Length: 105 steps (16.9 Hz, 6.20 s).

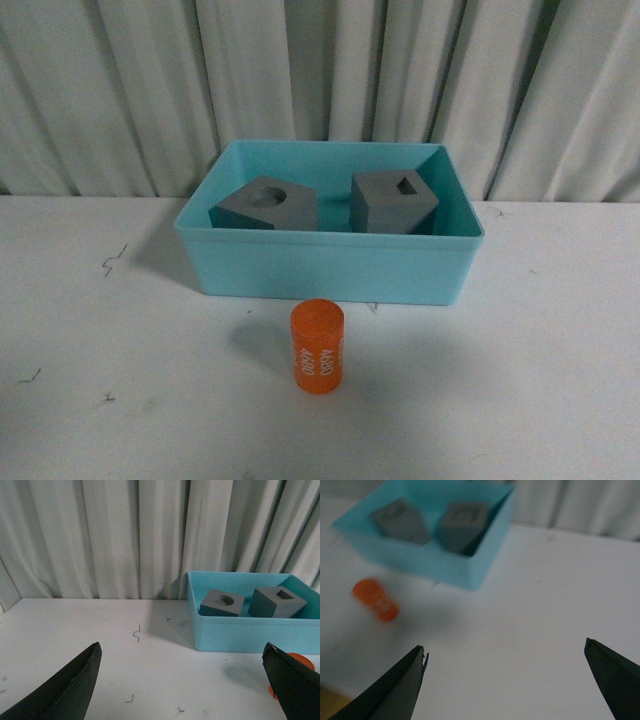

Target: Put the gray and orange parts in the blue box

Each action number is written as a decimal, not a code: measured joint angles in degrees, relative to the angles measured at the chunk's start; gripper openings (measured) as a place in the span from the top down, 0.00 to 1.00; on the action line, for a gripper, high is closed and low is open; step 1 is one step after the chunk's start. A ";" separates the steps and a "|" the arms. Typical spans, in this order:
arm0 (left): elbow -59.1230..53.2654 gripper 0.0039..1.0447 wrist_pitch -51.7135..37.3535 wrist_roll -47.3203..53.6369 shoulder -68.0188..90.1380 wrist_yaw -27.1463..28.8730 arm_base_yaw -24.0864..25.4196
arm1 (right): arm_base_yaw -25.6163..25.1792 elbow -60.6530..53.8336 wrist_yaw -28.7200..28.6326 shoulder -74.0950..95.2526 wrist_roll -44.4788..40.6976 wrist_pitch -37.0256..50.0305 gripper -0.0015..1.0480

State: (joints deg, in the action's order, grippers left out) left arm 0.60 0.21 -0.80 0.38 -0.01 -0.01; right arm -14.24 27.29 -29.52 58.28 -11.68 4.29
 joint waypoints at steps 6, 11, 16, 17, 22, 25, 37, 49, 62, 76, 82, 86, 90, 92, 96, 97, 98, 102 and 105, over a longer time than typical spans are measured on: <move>0.00 0.06 0.00 0.00 0.00 0.02 0.00 | 18.01 9.75 -3.80 26.14 -25.90 -1.90 0.06; 0.00 0.06 0.00 0.00 0.00 0.00 0.00 | 28.17 19.06 0.22 41.81 -25.53 3.37 0.06; 0.00 0.06 0.00 0.00 0.00 0.02 0.00 | 35.36 26.99 0.63 50.64 -21.09 4.87 0.06; 0.00 0.06 0.00 0.00 0.00 0.02 0.00 | 36.28 28.09 1.14 51.98 -20.87 5.14 0.06; 0.00 0.06 0.00 0.00 0.00 0.02 0.00 | 38.80 33.29 3.50 58.16 -18.36 7.28 0.06; 0.00 0.06 -0.02 0.00 0.00 0.02 0.00 | 39.17 35.76 3.93 61.66 -16.76 7.50 0.06; 0.00 0.06 0.00 0.00 0.00 0.02 0.00 | 40.46 38.95 4.87 65.07 -14.91 6.12 0.46; 0.00 0.06 0.00 0.00 0.00 0.02 0.00 | 24.55 31.28 11.74 41.31 11.69 31.54 0.54; 0.00 0.06 0.00 0.00 0.00 0.02 0.00 | 37.57 60.24 21.24 72.02 13.75 12.28 0.55; 0.00 0.06 0.00 0.00 0.00 0.02 0.00 | 39.36 65.94 24.65 78.64 13.70 8.02 0.26; 0.00 0.06 -0.02 0.00 0.00 0.02 0.00 | 33.83 44.09 26.18 52.59 14.95 22.82 0.06; 0.00 0.06 0.00 0.00 0.00 0.02 0.00 | 24.96 14.19 31.50 16.85 15.34 14.60 0.06; 0.00 0.06 0.00 0.00 0.00 0.02 0.00 | 33.64 -7.23 46.86 -18.51 28.33 -12.09 0.06; 0.00 0.06 0.00 0.00 0.00 -0.04 0.00 | 44.63 -8.13 55.67 -20.63 37.94 -19.93 0.06; 0.00 0.06 -0.02 0.00 0.00 0.13 0.00 | 37.66 -23.39 53.48 -31.98 20.81 15.63 0.40; 0.00 0.06 -0.04 0.00 0.00 -0.02 0.00 | 34.64 -23.43 50.56 -34.73 16.57 15.10 0.52; 0.00 0.06 0.00 0.00 0.00 0.00 0.00 | 32.06 -23.85 47.54 -37.44 14.45 13.49 0.64; 0.00 0.06 0.00 0.00 0.00 0.00 0.00 | 24.44 -26.23 40.06 -43.56 12.22 10.99 0.98; 0.00 0.06 0.00 0.00 0.00 0.02 0.00 | 18.08 -26.64 32.33 -47.60 12.00 6.34 0.98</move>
State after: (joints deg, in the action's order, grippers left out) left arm 0.60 0.21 -0.80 0.38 0.01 -0.01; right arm 3.84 0.64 2.81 10.68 0.32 10.63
